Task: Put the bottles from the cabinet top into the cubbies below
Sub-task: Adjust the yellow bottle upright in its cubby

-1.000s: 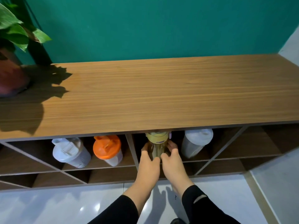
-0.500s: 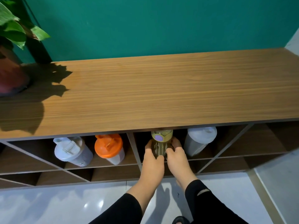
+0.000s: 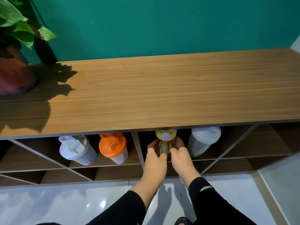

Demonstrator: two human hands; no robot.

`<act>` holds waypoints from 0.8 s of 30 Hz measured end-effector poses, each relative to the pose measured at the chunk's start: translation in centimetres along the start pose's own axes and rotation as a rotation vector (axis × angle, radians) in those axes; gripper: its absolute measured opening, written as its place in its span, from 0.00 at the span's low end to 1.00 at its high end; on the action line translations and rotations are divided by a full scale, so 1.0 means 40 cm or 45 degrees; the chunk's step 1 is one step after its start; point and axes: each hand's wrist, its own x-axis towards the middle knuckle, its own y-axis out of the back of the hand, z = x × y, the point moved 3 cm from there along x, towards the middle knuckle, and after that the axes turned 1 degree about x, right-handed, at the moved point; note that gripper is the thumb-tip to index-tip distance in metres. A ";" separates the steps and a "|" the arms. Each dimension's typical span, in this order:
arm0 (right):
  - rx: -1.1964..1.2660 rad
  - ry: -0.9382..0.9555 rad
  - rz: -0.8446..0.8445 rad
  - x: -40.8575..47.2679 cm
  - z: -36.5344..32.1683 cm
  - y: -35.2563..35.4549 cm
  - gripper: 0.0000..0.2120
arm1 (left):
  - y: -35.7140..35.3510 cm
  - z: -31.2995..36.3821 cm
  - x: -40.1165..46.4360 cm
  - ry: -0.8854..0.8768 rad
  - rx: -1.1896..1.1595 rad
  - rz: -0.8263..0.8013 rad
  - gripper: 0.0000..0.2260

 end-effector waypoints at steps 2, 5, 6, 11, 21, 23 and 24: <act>0.009 0.032 -0.022 0.001 -0.001 -0.001 0.19 | 0.001 0.004 -0.005 0.012 0.005 -0.011 0.23; -0.013 0.016 -0.048 0.013 0.010 0.000 0.19 | 0.005 0.008 -0.013 0.019 0.023 -0.014 0.24; -0.041 -0.013 -0.045 0.019 0.018 0.000 0.16 | 0.006 0.009 -0.014 0.021 0.027 -0.018 0.25; -0.314 0.068 0.057 0.019 0.033 0.004 0.22 | 0.031 0.011 -0.042 0.022 0.080 -0.106 0.23; -0.677 0.205 -0.574 -0.159 0.050 -0.138 0.12 | 0.327 -0.147 -0.107 0.052 0.136 0.082 0.13; -0.581 0.191 -0.649 -0.182 0.045 -0.210 0.20 | 0.387 -0.164 -0.093 0.075 0.061 0.203 0.07; -0.527 0.182 -0.669 -0.189 0.036 -0.242 0.25 | 0.404 -0.171 -0.087 0.092 0.038 0.226 0.06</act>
